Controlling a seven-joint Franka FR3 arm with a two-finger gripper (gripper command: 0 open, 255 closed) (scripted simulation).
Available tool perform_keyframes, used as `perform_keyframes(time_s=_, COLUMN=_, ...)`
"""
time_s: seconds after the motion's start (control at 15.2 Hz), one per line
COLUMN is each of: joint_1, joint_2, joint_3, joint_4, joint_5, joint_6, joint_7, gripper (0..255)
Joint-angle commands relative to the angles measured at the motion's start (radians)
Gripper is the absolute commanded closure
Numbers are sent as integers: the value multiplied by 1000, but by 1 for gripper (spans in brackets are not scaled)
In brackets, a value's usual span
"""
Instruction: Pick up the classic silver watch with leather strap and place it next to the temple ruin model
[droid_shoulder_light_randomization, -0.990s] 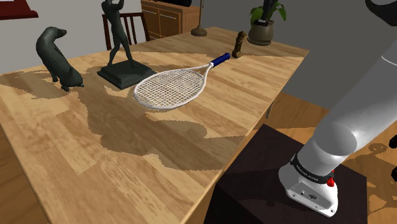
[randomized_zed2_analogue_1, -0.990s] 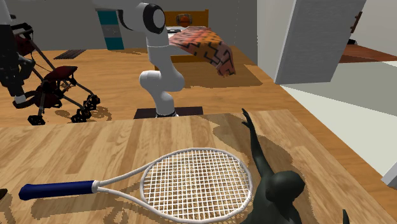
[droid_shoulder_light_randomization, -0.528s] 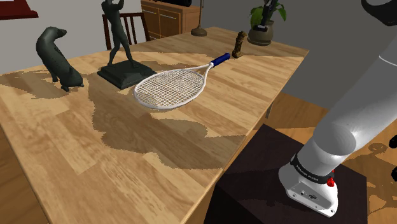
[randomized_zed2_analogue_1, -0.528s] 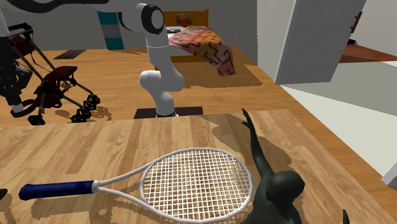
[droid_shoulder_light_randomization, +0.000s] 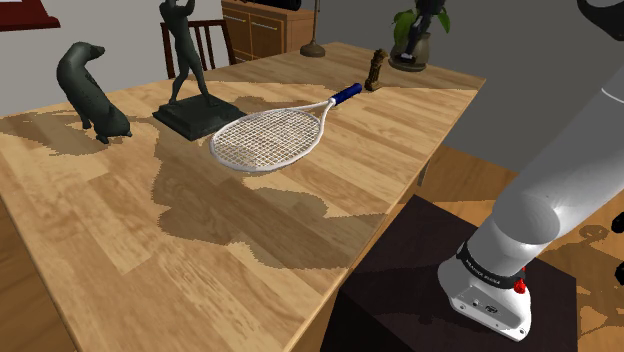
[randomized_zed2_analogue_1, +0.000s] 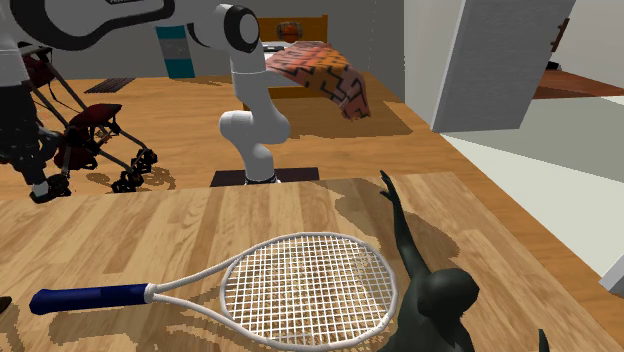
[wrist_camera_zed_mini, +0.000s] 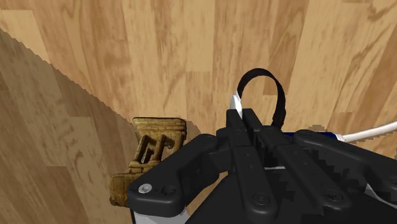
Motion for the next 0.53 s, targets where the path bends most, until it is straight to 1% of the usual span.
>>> perform_keyframes(time_s=0.0, joint_1=1, joint_2=-6, joint_3=1, joint_4=-36, joint_5=-2, joint_6=31, joint_7=1, gripper=255)
perform_keyframes(time_s=0.46, joint_1=1, joint_2=-13, joint_3=2, joint_4=-138, joint_5=-4, joint_6=126, joint_7=-3, gripper=255)
